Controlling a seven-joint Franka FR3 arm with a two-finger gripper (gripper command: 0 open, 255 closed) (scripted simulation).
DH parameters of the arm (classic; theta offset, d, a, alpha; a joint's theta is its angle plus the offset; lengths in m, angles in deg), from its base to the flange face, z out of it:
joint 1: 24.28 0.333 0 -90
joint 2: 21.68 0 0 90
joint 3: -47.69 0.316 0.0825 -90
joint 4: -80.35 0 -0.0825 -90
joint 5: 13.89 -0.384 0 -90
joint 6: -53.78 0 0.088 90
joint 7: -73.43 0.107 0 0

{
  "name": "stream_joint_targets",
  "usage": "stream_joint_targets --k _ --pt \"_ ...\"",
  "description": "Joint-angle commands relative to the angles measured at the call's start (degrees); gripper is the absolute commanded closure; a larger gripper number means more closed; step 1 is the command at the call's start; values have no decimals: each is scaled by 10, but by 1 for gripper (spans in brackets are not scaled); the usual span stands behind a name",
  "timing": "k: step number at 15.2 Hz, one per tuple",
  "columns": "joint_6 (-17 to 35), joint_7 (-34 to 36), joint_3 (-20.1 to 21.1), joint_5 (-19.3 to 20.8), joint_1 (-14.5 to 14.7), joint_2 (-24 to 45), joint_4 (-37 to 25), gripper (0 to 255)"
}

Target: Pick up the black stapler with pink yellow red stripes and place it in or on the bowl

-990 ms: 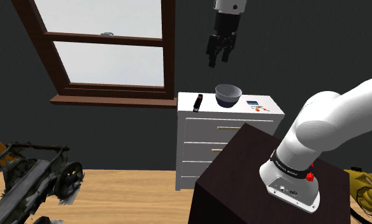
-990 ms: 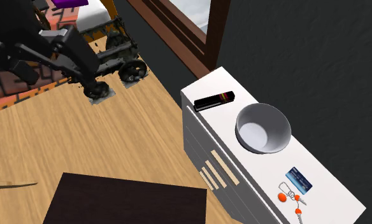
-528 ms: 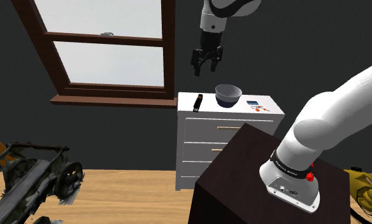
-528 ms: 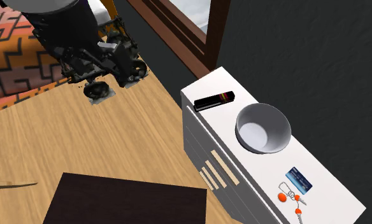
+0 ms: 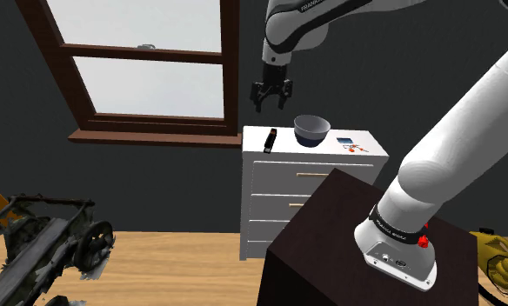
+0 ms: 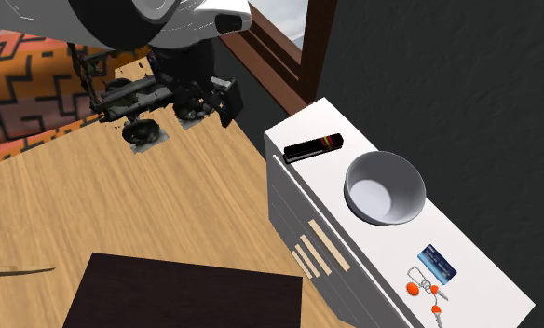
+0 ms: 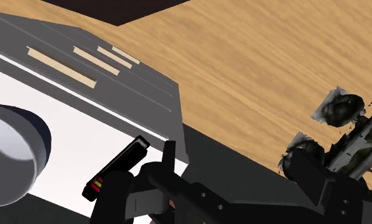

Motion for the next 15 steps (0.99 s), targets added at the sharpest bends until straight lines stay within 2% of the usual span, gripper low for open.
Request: stream_joint_targets --k 1,8,15 --pt "25 19 -5 3 -8 38 -13 0" --pt "95 80 -26 10 -31 169 -73 0" --pt "144 131 -53 1 -51 297 -150 0"
